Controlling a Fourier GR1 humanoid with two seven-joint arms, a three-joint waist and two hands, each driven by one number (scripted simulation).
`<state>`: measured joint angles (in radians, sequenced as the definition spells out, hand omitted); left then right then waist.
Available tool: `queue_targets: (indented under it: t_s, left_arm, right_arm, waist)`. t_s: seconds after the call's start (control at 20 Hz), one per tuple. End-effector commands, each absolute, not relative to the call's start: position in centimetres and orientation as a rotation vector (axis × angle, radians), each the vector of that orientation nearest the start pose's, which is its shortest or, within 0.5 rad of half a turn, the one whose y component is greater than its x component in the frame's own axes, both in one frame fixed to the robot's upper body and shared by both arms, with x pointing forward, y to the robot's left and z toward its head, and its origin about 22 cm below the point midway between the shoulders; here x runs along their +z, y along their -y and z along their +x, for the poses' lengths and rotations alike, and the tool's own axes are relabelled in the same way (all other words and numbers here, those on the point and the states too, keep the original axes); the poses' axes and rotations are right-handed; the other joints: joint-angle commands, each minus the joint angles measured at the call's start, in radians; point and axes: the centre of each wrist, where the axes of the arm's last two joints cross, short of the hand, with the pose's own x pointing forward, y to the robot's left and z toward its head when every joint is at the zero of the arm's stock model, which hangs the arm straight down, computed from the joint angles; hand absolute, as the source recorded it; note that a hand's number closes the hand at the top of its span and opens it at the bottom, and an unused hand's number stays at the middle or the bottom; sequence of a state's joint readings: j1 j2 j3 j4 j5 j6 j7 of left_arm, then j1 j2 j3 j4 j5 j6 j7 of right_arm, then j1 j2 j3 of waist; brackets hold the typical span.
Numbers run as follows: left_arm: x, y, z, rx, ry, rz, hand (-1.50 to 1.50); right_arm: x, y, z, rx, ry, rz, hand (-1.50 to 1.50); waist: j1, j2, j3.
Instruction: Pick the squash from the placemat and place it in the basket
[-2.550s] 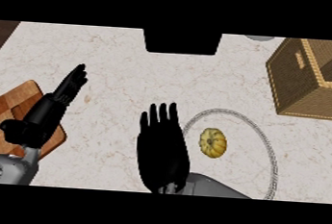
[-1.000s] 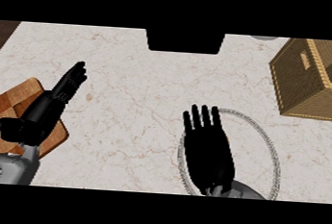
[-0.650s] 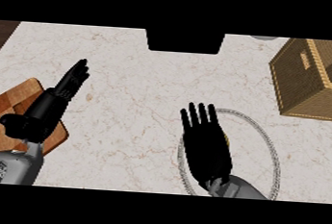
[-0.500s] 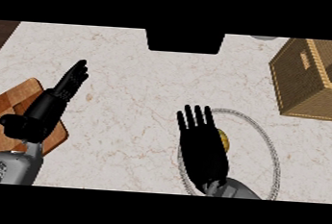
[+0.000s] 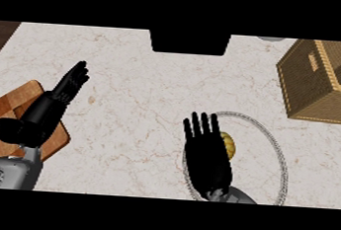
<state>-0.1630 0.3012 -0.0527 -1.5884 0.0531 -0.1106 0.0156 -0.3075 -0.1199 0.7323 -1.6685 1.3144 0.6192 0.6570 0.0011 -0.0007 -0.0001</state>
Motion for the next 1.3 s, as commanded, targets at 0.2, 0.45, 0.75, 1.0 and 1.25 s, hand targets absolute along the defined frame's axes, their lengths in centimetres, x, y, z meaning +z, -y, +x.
queue_targets:
  t_s: [0.2,0.45,0.75,1.0,1.25]
  left_arm:
    - [6.2,-27.5,27.6,-0.376,1.694,0.05,0.0]
    - [7.2,-26.9,26.8,-0.375,1.697,0.043,0.0]
    - [5.5,-27.7,27.6,-0.364,1.697,0.032,0.0]
    - [6.9,-26.8,28.5,-0.373,1.688,0.023,0.0]
    - [4.4,-25.4,29.7,-0.388,1.696,0.046,0.0]
  right_arm:
    - [4.3,6.1,22.4,1.747,0.916,-1.153,-1.5]
    - [3.1,6.0,24.2,1.72,0.92,-1.16,-1.5]
    - [1.3,9.4,24.6,1.738,0.83,-1.171,-1.5]
    - [2.7,7.7,25.6,1.718,0.818,-1.189,-1.5]
    - [1.5,8.5,27.0,1.738,0.797,-1.13,-1.5]
  waist:
    - [0.001,0.0,0.0]
    - [0.004,0.0,0.0]
    - [0.0,0.001,0.0]
    - [0.0,0.0,0.0]
    - [-0.002,0.002,0.0]
